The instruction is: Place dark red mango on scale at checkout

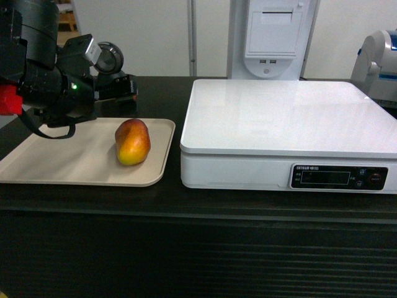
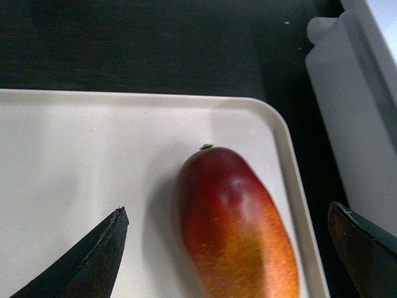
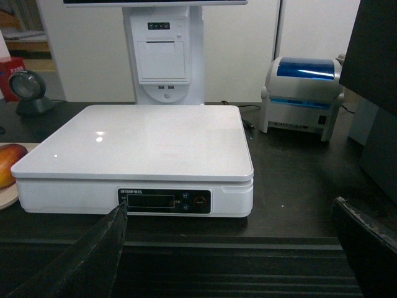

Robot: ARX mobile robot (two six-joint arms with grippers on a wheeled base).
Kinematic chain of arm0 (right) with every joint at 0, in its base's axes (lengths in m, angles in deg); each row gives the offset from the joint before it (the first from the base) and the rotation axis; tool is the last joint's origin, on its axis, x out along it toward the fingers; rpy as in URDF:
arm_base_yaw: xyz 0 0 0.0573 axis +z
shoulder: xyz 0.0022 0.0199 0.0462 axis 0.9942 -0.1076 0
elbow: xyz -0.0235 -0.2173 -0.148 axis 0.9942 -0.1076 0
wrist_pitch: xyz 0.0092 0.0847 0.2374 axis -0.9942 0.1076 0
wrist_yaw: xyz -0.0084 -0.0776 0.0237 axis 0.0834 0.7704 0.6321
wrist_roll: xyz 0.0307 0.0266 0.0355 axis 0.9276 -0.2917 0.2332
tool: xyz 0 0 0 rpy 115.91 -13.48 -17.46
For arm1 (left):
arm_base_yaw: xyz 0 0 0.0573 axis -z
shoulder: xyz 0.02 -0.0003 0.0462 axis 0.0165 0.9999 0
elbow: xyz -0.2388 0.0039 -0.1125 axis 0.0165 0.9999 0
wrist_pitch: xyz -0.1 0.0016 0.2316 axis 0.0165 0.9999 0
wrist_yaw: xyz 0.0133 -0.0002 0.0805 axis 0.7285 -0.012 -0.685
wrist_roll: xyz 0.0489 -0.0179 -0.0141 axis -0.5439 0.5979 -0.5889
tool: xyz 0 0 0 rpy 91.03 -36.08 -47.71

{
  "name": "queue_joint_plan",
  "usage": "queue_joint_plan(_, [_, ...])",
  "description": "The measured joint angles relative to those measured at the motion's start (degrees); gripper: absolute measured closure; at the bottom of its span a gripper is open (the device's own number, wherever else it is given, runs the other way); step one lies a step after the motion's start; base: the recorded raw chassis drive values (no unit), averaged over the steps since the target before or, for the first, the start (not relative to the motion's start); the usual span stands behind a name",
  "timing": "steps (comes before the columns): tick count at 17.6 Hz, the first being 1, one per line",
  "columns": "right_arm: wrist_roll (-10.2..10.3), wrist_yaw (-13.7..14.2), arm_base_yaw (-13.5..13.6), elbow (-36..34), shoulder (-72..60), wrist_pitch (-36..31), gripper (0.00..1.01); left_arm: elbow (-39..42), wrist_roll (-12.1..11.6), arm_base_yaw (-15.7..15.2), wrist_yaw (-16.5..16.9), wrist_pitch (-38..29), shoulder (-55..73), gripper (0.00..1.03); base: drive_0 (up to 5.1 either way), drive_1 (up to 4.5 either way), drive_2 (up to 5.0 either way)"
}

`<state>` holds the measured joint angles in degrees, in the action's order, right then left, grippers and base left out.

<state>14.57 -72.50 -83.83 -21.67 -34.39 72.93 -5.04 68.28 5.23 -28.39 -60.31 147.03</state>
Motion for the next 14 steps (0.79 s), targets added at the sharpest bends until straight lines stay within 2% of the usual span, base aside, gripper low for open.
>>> queue_joint_plan(1, [0.0, 0.0, 0.0, 0.0, 0.0, 0.0, 0.03, -1.7, 0.8, 0.5, 1.0, 0.8, 0.5, 0.05, 0.0, 0.00, 0.0])
queue_joint_plan(4, [0.0, 0.0, 0.0, 0.0, 0.0, 0.0, 0.03, -7.4, 1.0, 1.6, 1.1, 5.7, 3.6, 0.05, 0.0, 0.00, 0.0])
queue_joint_plan(8, [0.0, 0.0, 0.0, 0.0, 0.0, 0.0, 0.03, -9.7, 0.3, 1.9, -0.7, 10.3, 7.2, 0.05, 0.0, 0.00, 0.0])
queue_joint_plan(14, [0.0, 0.0, 0.0, 0.0, 0.0, 0.0, 0.03, -12.9, -0.9, 1.8, -1.1, 15.0, 10.3, 0.05, 0.0, 0.00, 0.0])
